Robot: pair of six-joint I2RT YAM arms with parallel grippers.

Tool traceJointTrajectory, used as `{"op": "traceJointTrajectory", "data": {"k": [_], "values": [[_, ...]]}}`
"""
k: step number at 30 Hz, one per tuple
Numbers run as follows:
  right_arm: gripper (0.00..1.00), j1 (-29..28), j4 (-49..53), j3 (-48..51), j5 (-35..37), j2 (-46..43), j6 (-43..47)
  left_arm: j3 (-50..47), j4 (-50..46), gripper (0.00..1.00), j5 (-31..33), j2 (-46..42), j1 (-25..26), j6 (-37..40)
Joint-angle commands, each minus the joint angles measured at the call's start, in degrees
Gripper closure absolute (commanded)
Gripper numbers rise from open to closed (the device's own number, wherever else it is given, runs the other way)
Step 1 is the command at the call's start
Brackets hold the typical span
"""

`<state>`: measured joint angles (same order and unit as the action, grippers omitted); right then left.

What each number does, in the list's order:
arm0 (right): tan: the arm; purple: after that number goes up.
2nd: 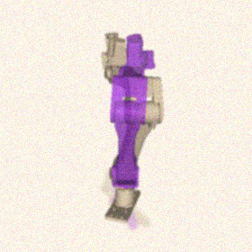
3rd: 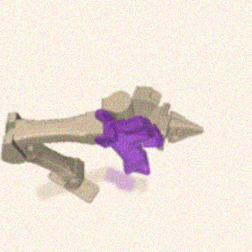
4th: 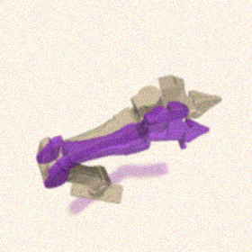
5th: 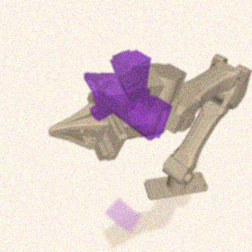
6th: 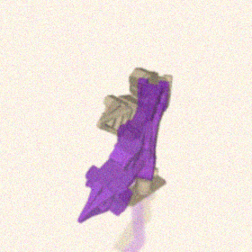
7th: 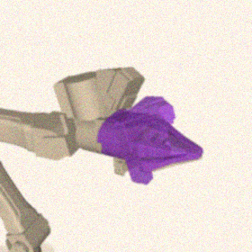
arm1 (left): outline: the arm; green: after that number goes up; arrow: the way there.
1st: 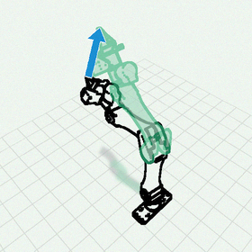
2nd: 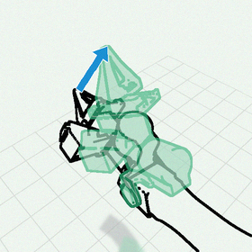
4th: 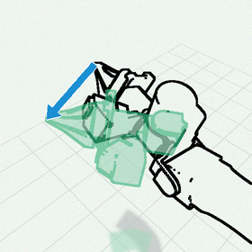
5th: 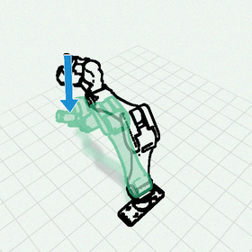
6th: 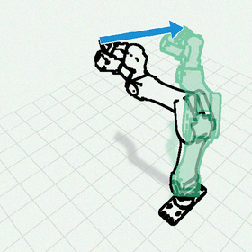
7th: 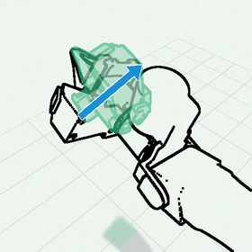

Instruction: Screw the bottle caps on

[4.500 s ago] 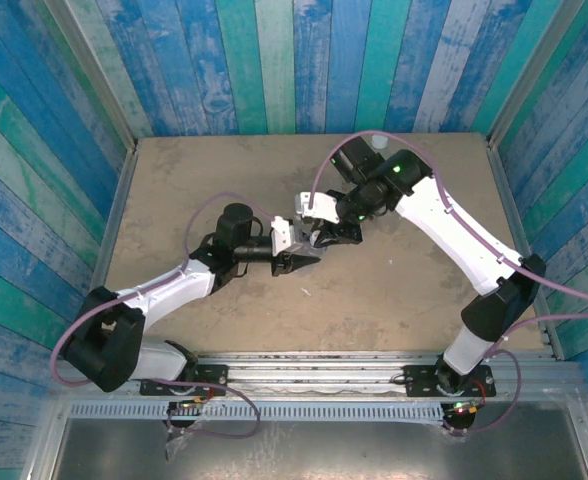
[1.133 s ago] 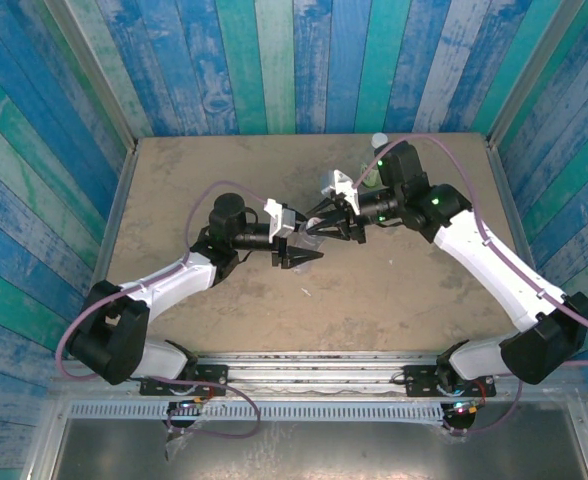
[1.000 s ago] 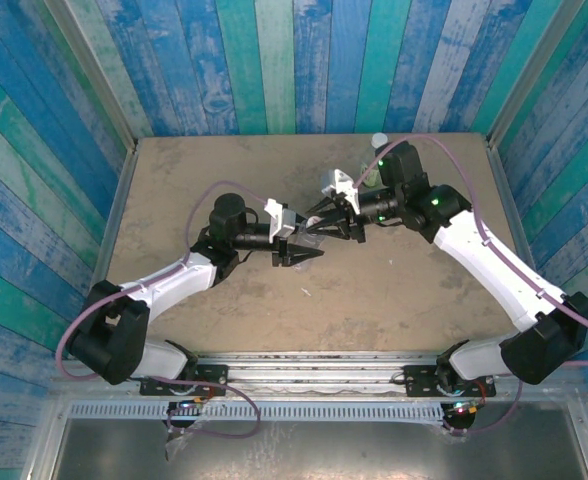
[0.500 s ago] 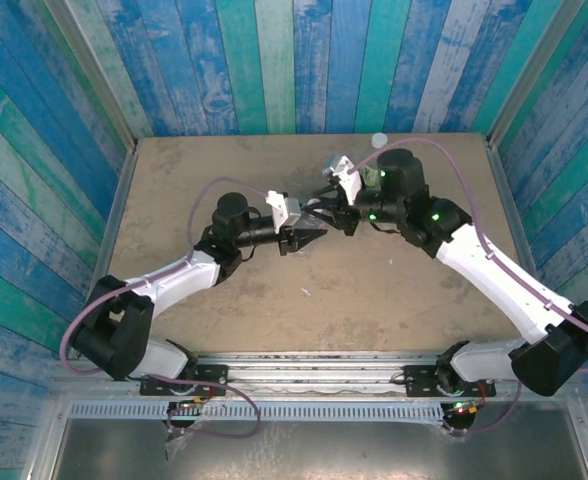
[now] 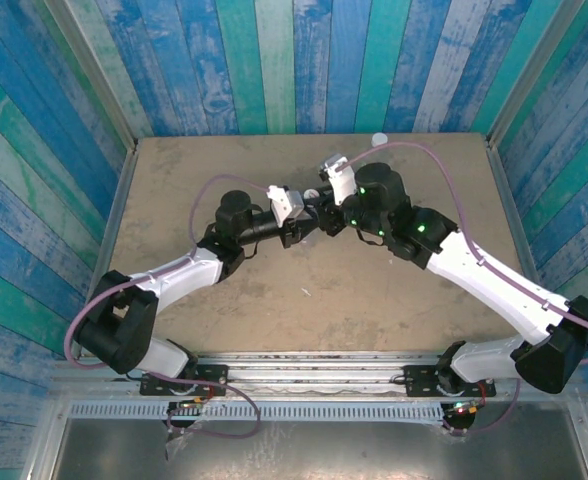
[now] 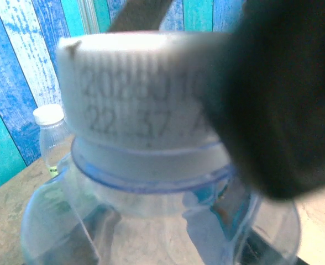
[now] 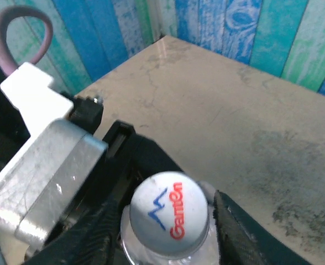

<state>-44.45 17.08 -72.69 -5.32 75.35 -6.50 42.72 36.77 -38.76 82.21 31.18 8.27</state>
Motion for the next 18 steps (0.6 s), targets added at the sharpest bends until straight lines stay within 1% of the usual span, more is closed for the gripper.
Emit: {"op": "traceJointTrajectory", "data": {"k": [1, 4, 5, 6, 7, 8, 12, 15, 18], "values": [[0.42, 3.3, 0.0, 1.7, -10.2, -3.6, 7.5, -0.1, 1.8, 0.52, -4.6, -1.2, -0.5, -0.6], [0.40, 8.1, -3.7, 4.3, -25.2, -6.3, 11.9, -1.6, 0.8, 0.52, -7.1, -2.6, -0.7, -0.4], [0.39, 9.2, -4.4, 4.7, -29.1, -6.8, 13.0, -2.0, 0.5, 0.52, -8.8, -3.2, -0.8, -0.2], [0.40, 9.7, -4.6, 4.7, -31.4, -7.0, 14.0, -2.2, 0.0, 0.52, -10.3, -3.6, -0.8, 0.0], [0.40, 9.7, -4.4, 4.4, -33.0, -6.9, 14.9, -2.2, -0.8, 0.52, -12.3, -3.9, -0.9, 0.2], [0.40, 11.6, -3.6, 3.6, -35.0, -6.5, 16.1, -1.8, -1.9, 0.52, -14.5, -4.1, -0.9, 0.7], [0.41, 11.9, 0.2, 0.1, -40.6, -4.0, 20.0, -0.5, -5.1, 0.52, -20.5, -4.7, -0.9, 1.4], [0.41, 12.0, 1.2, -1.4, -42.2, -2.1, 20.6, 0.3, -6.0, 0.52, -22.2, -4.8, -0.9, 1.6], [0.42, 12.0, 1.6, -2.0, -42.4, -0.6, 20.6, 0.8, -6.6, 0.52, -22.5, -4.7, -0.9, 1.8]]}}
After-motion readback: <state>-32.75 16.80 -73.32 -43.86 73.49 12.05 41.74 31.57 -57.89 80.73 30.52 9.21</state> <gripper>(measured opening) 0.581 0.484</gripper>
